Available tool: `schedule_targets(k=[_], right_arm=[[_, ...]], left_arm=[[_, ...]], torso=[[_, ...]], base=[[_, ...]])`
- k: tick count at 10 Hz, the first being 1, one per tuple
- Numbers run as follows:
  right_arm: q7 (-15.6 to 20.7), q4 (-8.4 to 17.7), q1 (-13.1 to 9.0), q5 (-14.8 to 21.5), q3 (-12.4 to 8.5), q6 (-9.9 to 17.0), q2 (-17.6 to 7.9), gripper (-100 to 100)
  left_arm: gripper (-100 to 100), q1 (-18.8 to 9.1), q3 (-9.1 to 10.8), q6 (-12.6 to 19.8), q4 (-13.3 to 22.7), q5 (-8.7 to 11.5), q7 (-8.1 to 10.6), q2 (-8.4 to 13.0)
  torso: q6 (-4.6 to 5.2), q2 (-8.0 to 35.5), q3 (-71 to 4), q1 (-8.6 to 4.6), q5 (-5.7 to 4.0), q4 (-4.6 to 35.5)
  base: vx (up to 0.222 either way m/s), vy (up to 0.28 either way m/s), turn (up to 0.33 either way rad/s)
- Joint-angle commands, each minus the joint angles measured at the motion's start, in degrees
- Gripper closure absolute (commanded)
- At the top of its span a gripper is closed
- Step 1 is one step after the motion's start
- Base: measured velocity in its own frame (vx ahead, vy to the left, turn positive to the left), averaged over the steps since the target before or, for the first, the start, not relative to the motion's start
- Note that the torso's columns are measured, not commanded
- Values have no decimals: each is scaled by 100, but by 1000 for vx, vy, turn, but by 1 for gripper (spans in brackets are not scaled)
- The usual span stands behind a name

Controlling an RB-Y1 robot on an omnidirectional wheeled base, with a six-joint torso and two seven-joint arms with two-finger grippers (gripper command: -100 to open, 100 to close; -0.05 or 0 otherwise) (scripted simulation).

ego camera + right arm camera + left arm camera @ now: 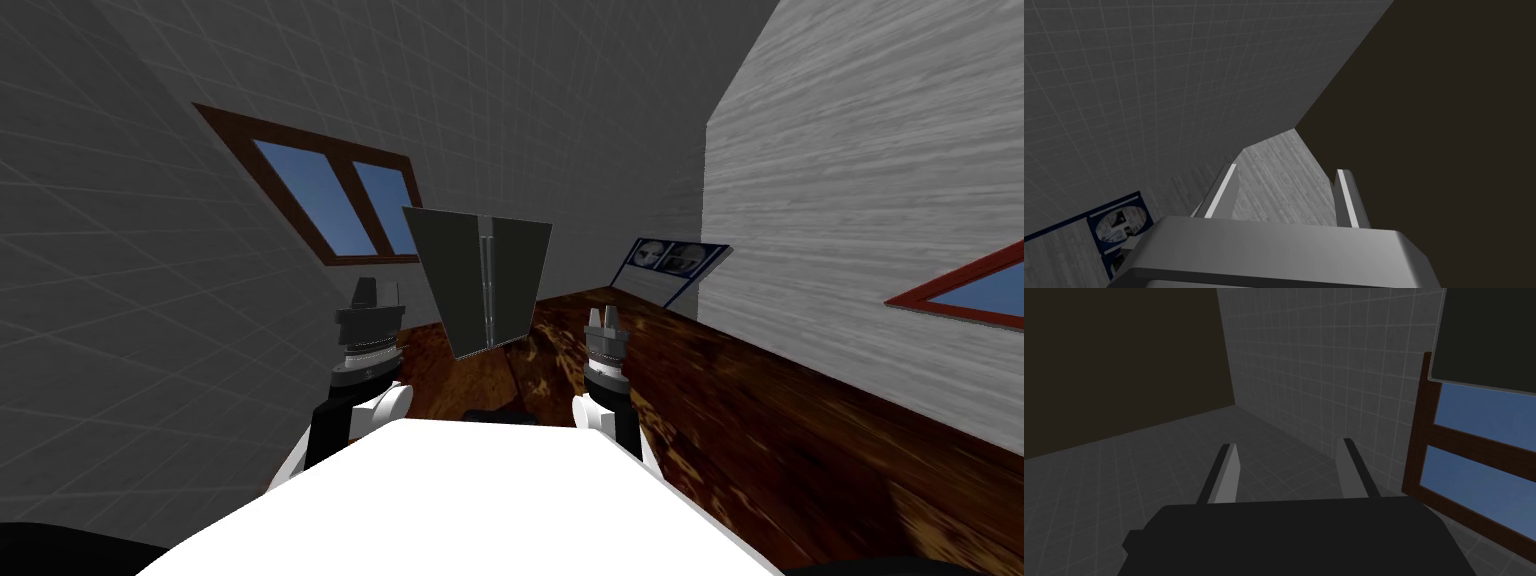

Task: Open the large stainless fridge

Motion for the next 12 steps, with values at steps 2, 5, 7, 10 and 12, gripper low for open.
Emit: schedule_targets(k=[2, 5, 7, 10, 12], right_arm=[[0, 0, 0, 0, 0, 0, 0, 0], [0, 0, 0, 0, 0, 0, 0, 0], [0, 2, 2, 0, 0, 0, 0, 0], [0, 2, 2, 0, 0, 0, 0, 0], [0, 2, 1, 0, 0, 0, 0, 0]], left_arm=[[0, 0, 0, 0, 0, 0, 0, 0], [-100, -38, 22, 40, 27, 29, 69, 215], [-100, -126, 76, 132, 84, 98, 233, 564], [-100, -259, 156, 271, 158, 207, 480, 1053], [-100, -341, 204, 354, 198, 274, 630, 1334]], torso=[[0, 847, -1689, 0, 0, 846], [0, 2116, -4227, 0, 0, 2114], [0, 2347, -4743, -2, 0, 2355], [1, 2384, -4766, 4, 1, 2381], [1, 2399, -4755, -2, -1, 2387]], base=[[0, 0, 0], [10, 0, 13], [83, -17, 66], [106, -8, 76], [84, -8, 61]])
